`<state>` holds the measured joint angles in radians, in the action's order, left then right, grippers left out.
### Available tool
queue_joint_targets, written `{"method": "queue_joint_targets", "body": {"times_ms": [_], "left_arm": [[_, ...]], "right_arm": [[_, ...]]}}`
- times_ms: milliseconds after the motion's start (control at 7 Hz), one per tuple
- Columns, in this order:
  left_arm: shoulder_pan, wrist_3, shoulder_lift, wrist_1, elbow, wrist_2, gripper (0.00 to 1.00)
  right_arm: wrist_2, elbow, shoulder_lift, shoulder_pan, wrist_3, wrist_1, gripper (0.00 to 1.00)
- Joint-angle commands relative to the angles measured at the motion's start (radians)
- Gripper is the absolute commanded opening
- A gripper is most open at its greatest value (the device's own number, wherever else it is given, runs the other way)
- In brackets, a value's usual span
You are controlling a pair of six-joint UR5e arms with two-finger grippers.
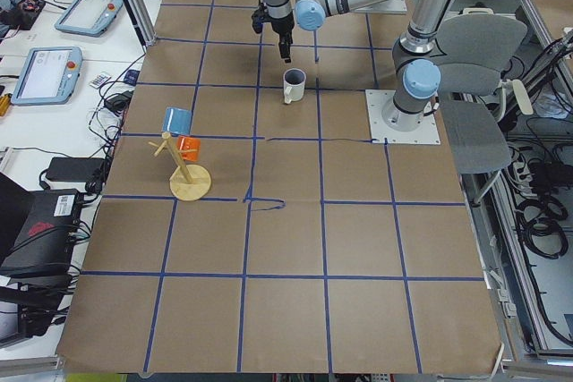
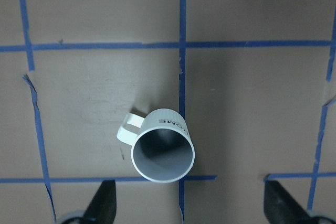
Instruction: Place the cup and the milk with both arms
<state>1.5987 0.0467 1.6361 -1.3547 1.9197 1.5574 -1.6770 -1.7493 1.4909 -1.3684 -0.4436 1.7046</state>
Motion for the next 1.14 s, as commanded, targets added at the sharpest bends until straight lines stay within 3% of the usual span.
{"method": "queue_joint_targets", "body": {"times_ms": [0,286,429,714,857,1000], "left_arm": [[0.039,0.004,0.044,0.057,0.074,0.004,1.0],[0.04,0.004,0.059,0.123,0.11,0.019,0.96],[0.041,0.011,0.065,0.123,0.129,0.021,0.84],[0.043,0.015,0.065,0.121,0.133,0.085,0.0],[0.043,0.013,0.067,0.121,0.134,0.085,0.0],[0.041,0.016,0.065,0.123,0.127,0.087,0.0]], "right_arm": [[0.0,-0.016,-0.009,0.003,-0.001,0.007,1.0],[0.0,-0.018,-0.021,0.006,-0.001,0.007,1.0],[-0.009,-0.018,-0.038,0.006,-0.004,0.018,1.0],[-0.009,-0.018,-0.073,0.006,-0.004,0.052,1.0],[-0.012,-0.019,-0.077,0.006,-0.015,0.05,0.89],[-0.009,-0.019,-0.077,0.006,-0.015,0.05,0.89]]}}
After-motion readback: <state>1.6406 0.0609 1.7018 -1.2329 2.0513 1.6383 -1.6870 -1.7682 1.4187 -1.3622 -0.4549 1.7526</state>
